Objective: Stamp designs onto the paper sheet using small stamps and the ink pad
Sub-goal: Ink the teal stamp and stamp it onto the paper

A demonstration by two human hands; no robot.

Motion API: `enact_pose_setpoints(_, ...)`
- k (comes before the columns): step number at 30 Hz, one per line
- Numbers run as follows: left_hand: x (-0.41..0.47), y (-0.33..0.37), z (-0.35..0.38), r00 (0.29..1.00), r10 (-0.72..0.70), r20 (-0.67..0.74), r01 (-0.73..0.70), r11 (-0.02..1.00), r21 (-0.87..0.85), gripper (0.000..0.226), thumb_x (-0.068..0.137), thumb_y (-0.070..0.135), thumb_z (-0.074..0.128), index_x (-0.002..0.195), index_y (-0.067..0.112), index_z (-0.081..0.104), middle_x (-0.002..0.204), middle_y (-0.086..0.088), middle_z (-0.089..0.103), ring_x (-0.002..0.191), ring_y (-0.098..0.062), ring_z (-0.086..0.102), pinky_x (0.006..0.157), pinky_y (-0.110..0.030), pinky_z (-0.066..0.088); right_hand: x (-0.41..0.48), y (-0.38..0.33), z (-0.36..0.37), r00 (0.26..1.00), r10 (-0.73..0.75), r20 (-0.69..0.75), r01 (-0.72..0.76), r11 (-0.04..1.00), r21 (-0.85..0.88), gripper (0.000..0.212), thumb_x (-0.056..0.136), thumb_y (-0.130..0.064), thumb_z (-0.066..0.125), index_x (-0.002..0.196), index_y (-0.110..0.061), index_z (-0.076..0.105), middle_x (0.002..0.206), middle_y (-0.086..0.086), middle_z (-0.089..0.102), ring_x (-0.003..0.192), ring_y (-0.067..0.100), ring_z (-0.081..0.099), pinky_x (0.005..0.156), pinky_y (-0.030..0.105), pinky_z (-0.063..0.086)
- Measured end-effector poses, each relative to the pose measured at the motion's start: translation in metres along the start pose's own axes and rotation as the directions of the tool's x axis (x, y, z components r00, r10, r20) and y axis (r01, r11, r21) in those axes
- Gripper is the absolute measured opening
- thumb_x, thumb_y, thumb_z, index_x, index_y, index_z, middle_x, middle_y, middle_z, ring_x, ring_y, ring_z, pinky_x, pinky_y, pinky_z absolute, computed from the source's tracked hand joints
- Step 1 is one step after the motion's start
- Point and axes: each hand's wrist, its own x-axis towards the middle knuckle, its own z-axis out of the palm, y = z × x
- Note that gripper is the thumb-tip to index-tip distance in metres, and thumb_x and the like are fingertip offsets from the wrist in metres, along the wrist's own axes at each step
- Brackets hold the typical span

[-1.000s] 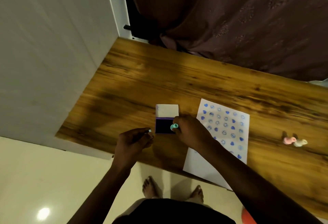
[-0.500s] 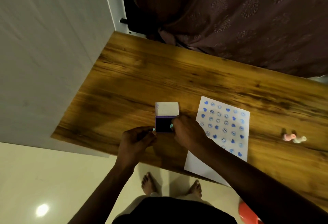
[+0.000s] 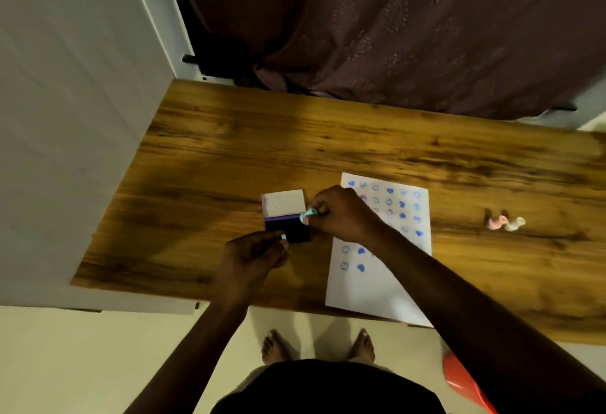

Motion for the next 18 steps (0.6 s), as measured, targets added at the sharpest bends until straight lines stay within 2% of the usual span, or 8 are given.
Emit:
enact_pose_setpoints(3,0.004,-0.001,0.011,0.999,-0.023,0.036,0.023,1.000,0.015,0.035,0.087,0.007,0.074,0.121,0.010,0.069,0.112,-0.012,0.077,0.099,-0.032,0.076,0.087,-0.044,0.063,-0.023,0.016,-0.021,0.994,0.082,-0.078,-0.071,0.989,0.132,0.027,0.082,-0.038,0.082,0.098,-0.016,0.077,0.095,-0.002,0.076,0.085,0.010,0.069,0.071,0.027,0.054)
enact_pose_setpoints(4,0.005,-0.001,0.016,0.998,-0.030,0.047,0.029,0.999,0.031,0.032,0.087,0.007,0.075,0.118,0.014,0.071,0.110,-0.011,0.078,0.097,-0.031,0.076,0.088,-0.046,0.062,-0.032,0.024,-0.025,0.990,0.104,-0.095,-0.090,0.986,0.142,0.028,0.082,-0.039,0.081,0.099,-0.017,0.077,0.095,-0.002,0.076,0.085,0.010,0.069,0.073,0.027,0.055)
enact_pose_setpoints(6,0.005,-0.001,0.026,0.998,-0.032,0.059,0.028,0.998,0.059,0.027,0.087,0.005,0.075,0.110,0.018,0.073,0.104,-0.010,0.079,0.094,-0.031,0.077,0.089,-0.051,0.061,-0.053,0.041,-0.028,0.982,0.150,-0.116,-0.133,0.981,0.143,0.026,0.084,-0.036,0.080,0.101,-0.017,0.077,0.099,-0.004,0.076,0.087,0.008,0.069,0.072,0.020,0.053)
enact_pose_setpoints(8,0.006,-0.001,0.036,0.997,-0.028,0.066,0.023,0.997,0.077,0.023,0.086,0.002,0.075,0.104,0.017,0.074,0.101,-0.012,0.079,0.091,-0.032,0.077,0.089,-0.054,0.061,-0.074,0.057,-0.025,0.974,0.179,-0.140,-0.164,0.980,0.113,0.023,0.085,-0.033,0.079,0.101,-0.017,0.076,0.101,-0.005,0.076,0.089,0.006,0.068,0.072,0.014,0.048)
enact_pose_setpoints(12,0.006,-0.004,0.050,0.995,-0.030,0.095,0.019,0.993,0.118,0.020,0.084,0.005,0.077,0.099,0.017,0.074,0.100,-0.011,0.078,0.092,-0.030,0.076,0.088,-0.057,0.060,-0.105,0.080,-0.006,0.954,0.209,-0.217,-0.213,0.977,0.002,0.021,0.090,-0.029,0.073,0.102,-0.013,0.074,0.096,-0.007,0.075,0.085,0.010,0.069,0.066,0.012,0.044)
enact_pose_setpoints(15,0.006,-0.004,0.057,0.994,-0.033,0.105,0.019,0.990,0.138,0.025,0.083,0.009,0.079,0.091,0.032,0.074,0.103,-0.005,0.078,0.096,-0.026,0.076,0.088,-0.056,0.061,-0.116,0.092,0.012,0.951,0.199,-0.235,-0.235,0.962,-0.137,0.020,0.092,-0.031,0.066,0.100,-0.014,0.070,0.095,0.000,0.075,0.084,0.017,0.070,0.067,0.017,0.043)
enact_pose_setpoints(18,0.009,-0.006,0.061,0.993,-0.020,0.115,-0.002,0.982,0.187,0.031,0.083,0.013,0.080,0.085,0.042,0.073,0.104,-0.001,0.077,0.098,-0.024,0.075,0.088,-0.055,0.061,-0.119,0.096,0.023,0.946,0.212,-0.247,-0.253,0.956,-0.148,0.019,0.092,-0.031,0.066,0.104,-0.016,0.068,0.100,0.000,0.073,0.089,0.017,0.069,0.073,0.021,0.048)
